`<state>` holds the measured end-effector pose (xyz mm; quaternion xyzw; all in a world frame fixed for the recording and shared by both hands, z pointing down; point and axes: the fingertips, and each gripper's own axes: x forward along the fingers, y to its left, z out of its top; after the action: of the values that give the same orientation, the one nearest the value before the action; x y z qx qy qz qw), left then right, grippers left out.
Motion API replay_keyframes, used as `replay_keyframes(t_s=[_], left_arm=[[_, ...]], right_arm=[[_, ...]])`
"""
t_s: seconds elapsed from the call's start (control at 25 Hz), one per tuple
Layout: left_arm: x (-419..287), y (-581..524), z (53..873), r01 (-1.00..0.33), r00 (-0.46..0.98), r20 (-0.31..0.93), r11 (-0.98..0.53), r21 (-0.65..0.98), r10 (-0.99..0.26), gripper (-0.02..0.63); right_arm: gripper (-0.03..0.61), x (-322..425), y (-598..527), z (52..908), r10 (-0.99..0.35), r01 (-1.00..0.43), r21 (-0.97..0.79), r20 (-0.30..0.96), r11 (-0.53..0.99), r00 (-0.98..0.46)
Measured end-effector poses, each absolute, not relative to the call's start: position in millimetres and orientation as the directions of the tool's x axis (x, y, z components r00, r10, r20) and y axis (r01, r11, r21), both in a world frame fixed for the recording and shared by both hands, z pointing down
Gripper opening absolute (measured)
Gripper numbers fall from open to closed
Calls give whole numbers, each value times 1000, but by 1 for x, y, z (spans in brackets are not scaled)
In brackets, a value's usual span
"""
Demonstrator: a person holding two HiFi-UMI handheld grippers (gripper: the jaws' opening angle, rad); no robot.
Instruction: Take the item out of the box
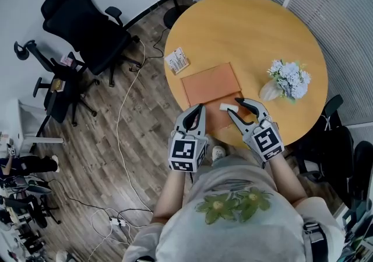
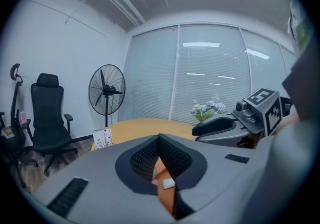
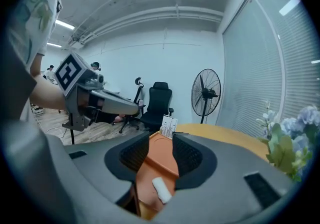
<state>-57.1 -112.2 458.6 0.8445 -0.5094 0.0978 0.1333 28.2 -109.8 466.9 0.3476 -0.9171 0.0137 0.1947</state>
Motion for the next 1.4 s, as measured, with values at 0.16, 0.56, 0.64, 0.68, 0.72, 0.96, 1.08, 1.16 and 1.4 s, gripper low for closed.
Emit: replay_keyframes(t_s=[0.16, 0.56, 0.64, 0.68, 0.72, 0.96, 1.08, 1.16, 1.4], left_arm=[[-56, -117, 461, -888, 458, 304, -442, 124, -835, 3], [-59, -121, 464, -900, 435, 315, -416, 126, -844, 3], [-61, -120, 466, -904, 428, 322, -408, 130, -845, 3], [-61, -119, 467, -904, 426, 324, -406, 133, -845, 3], [-61, -119, 468, -904, 426, 326, -405, 135, -844, 3], [-61, -120, 474, -898, 440, 335, -418, 139, -833, 3], [-61, -126, 475, -895, 446, 340, -424, 141, -828, 3], [-59, -134, 479, -894, 448, 346, -427, 140, -824, 3], [-57, -149, 487, -891, 452, 367, -434, 135, -813, 3]], right_arm=[[152, 27, -114, 487, -592, -611, 109, 427, 784, -683], [152, 23, -118, 528, -516, -527, 152, 546, 836, -660], [152, 21, -118, 536, -504, -508, 168, 571, 845, -648], [152, 21, -118, 541, -497, -500, 173, 587, 848, -639], [152, 21, -118, 547, -490, -492, 179, 603, 852, -629], [152, 20, -120, 580, -457, -463, 192, 682, 865, -571], [152, 24, -123, 595, -442, -461, 189, 719, 867, -536], [152, 28, -125, 607, -429, -455, 185, 738, 871, -521], [152, 31, -133, 628, -385, -420, 173, 778, 891, -497]])
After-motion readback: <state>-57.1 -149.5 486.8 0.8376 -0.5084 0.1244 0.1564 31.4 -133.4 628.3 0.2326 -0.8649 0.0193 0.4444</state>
